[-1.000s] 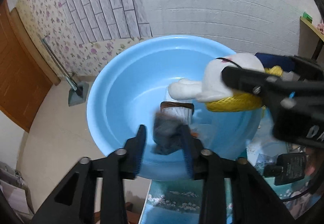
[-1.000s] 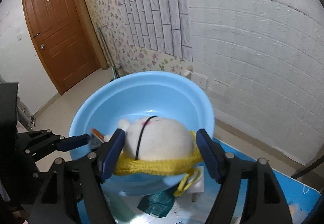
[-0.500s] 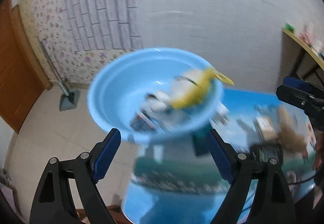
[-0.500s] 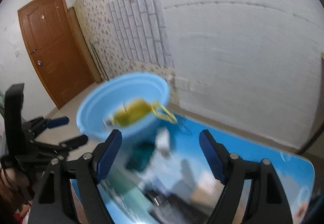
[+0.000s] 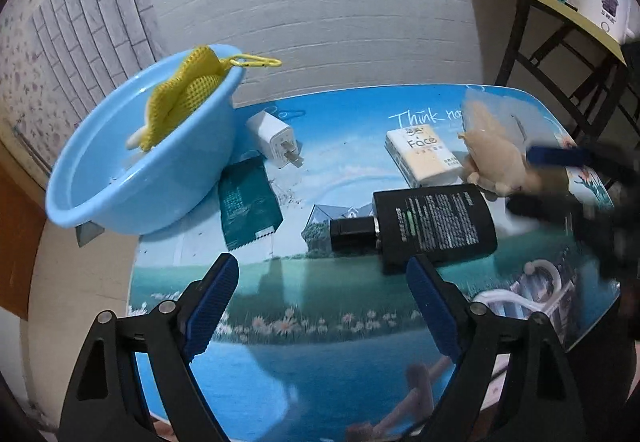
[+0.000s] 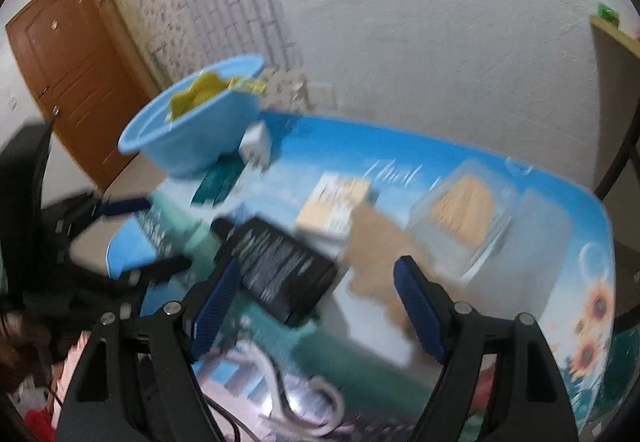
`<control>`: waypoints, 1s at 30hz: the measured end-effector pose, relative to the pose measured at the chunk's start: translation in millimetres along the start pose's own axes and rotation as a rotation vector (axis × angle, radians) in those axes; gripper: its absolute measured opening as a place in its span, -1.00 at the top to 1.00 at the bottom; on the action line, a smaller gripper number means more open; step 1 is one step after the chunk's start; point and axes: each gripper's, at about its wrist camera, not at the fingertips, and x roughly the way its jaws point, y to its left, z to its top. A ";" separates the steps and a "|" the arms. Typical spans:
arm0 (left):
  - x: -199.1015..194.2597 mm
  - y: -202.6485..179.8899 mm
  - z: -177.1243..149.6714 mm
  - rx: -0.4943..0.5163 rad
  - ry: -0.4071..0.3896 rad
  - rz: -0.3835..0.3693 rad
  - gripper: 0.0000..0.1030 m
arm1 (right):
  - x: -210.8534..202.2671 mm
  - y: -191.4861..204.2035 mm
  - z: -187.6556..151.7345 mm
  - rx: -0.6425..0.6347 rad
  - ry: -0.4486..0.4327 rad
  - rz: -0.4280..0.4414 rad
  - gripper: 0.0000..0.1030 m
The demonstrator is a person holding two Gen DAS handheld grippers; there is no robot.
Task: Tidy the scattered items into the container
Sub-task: 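Grasp the black bottle with the right gripper and pass it to the left gripper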
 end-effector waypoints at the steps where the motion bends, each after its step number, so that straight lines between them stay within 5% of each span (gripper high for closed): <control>1: 5.5 3.5 1.8 0.002 0.012 -0.003 -0.68 | 4.2 1.9 -3.9 -0.007 0.012 0.009 -0.54; 9: 38.8 10.7 10.6 0.071 0.058 -0.024 -0.68 | 24.1 19.8 -19.7 -0.123 0.057 0.013 -0.55; 26: 57.7 -2.3 2.2 0.183 0.081 -0.222 -0.70 | 46.2 21.7 -22.0 -0.222 0.125 -0.002 -0.73; 30: 54.0 -5.6 3.8 0.199 0.073 -0.244 -0.43 | 47.6 19.7 -19.7 -0.228 0.132 -0.009 -0.73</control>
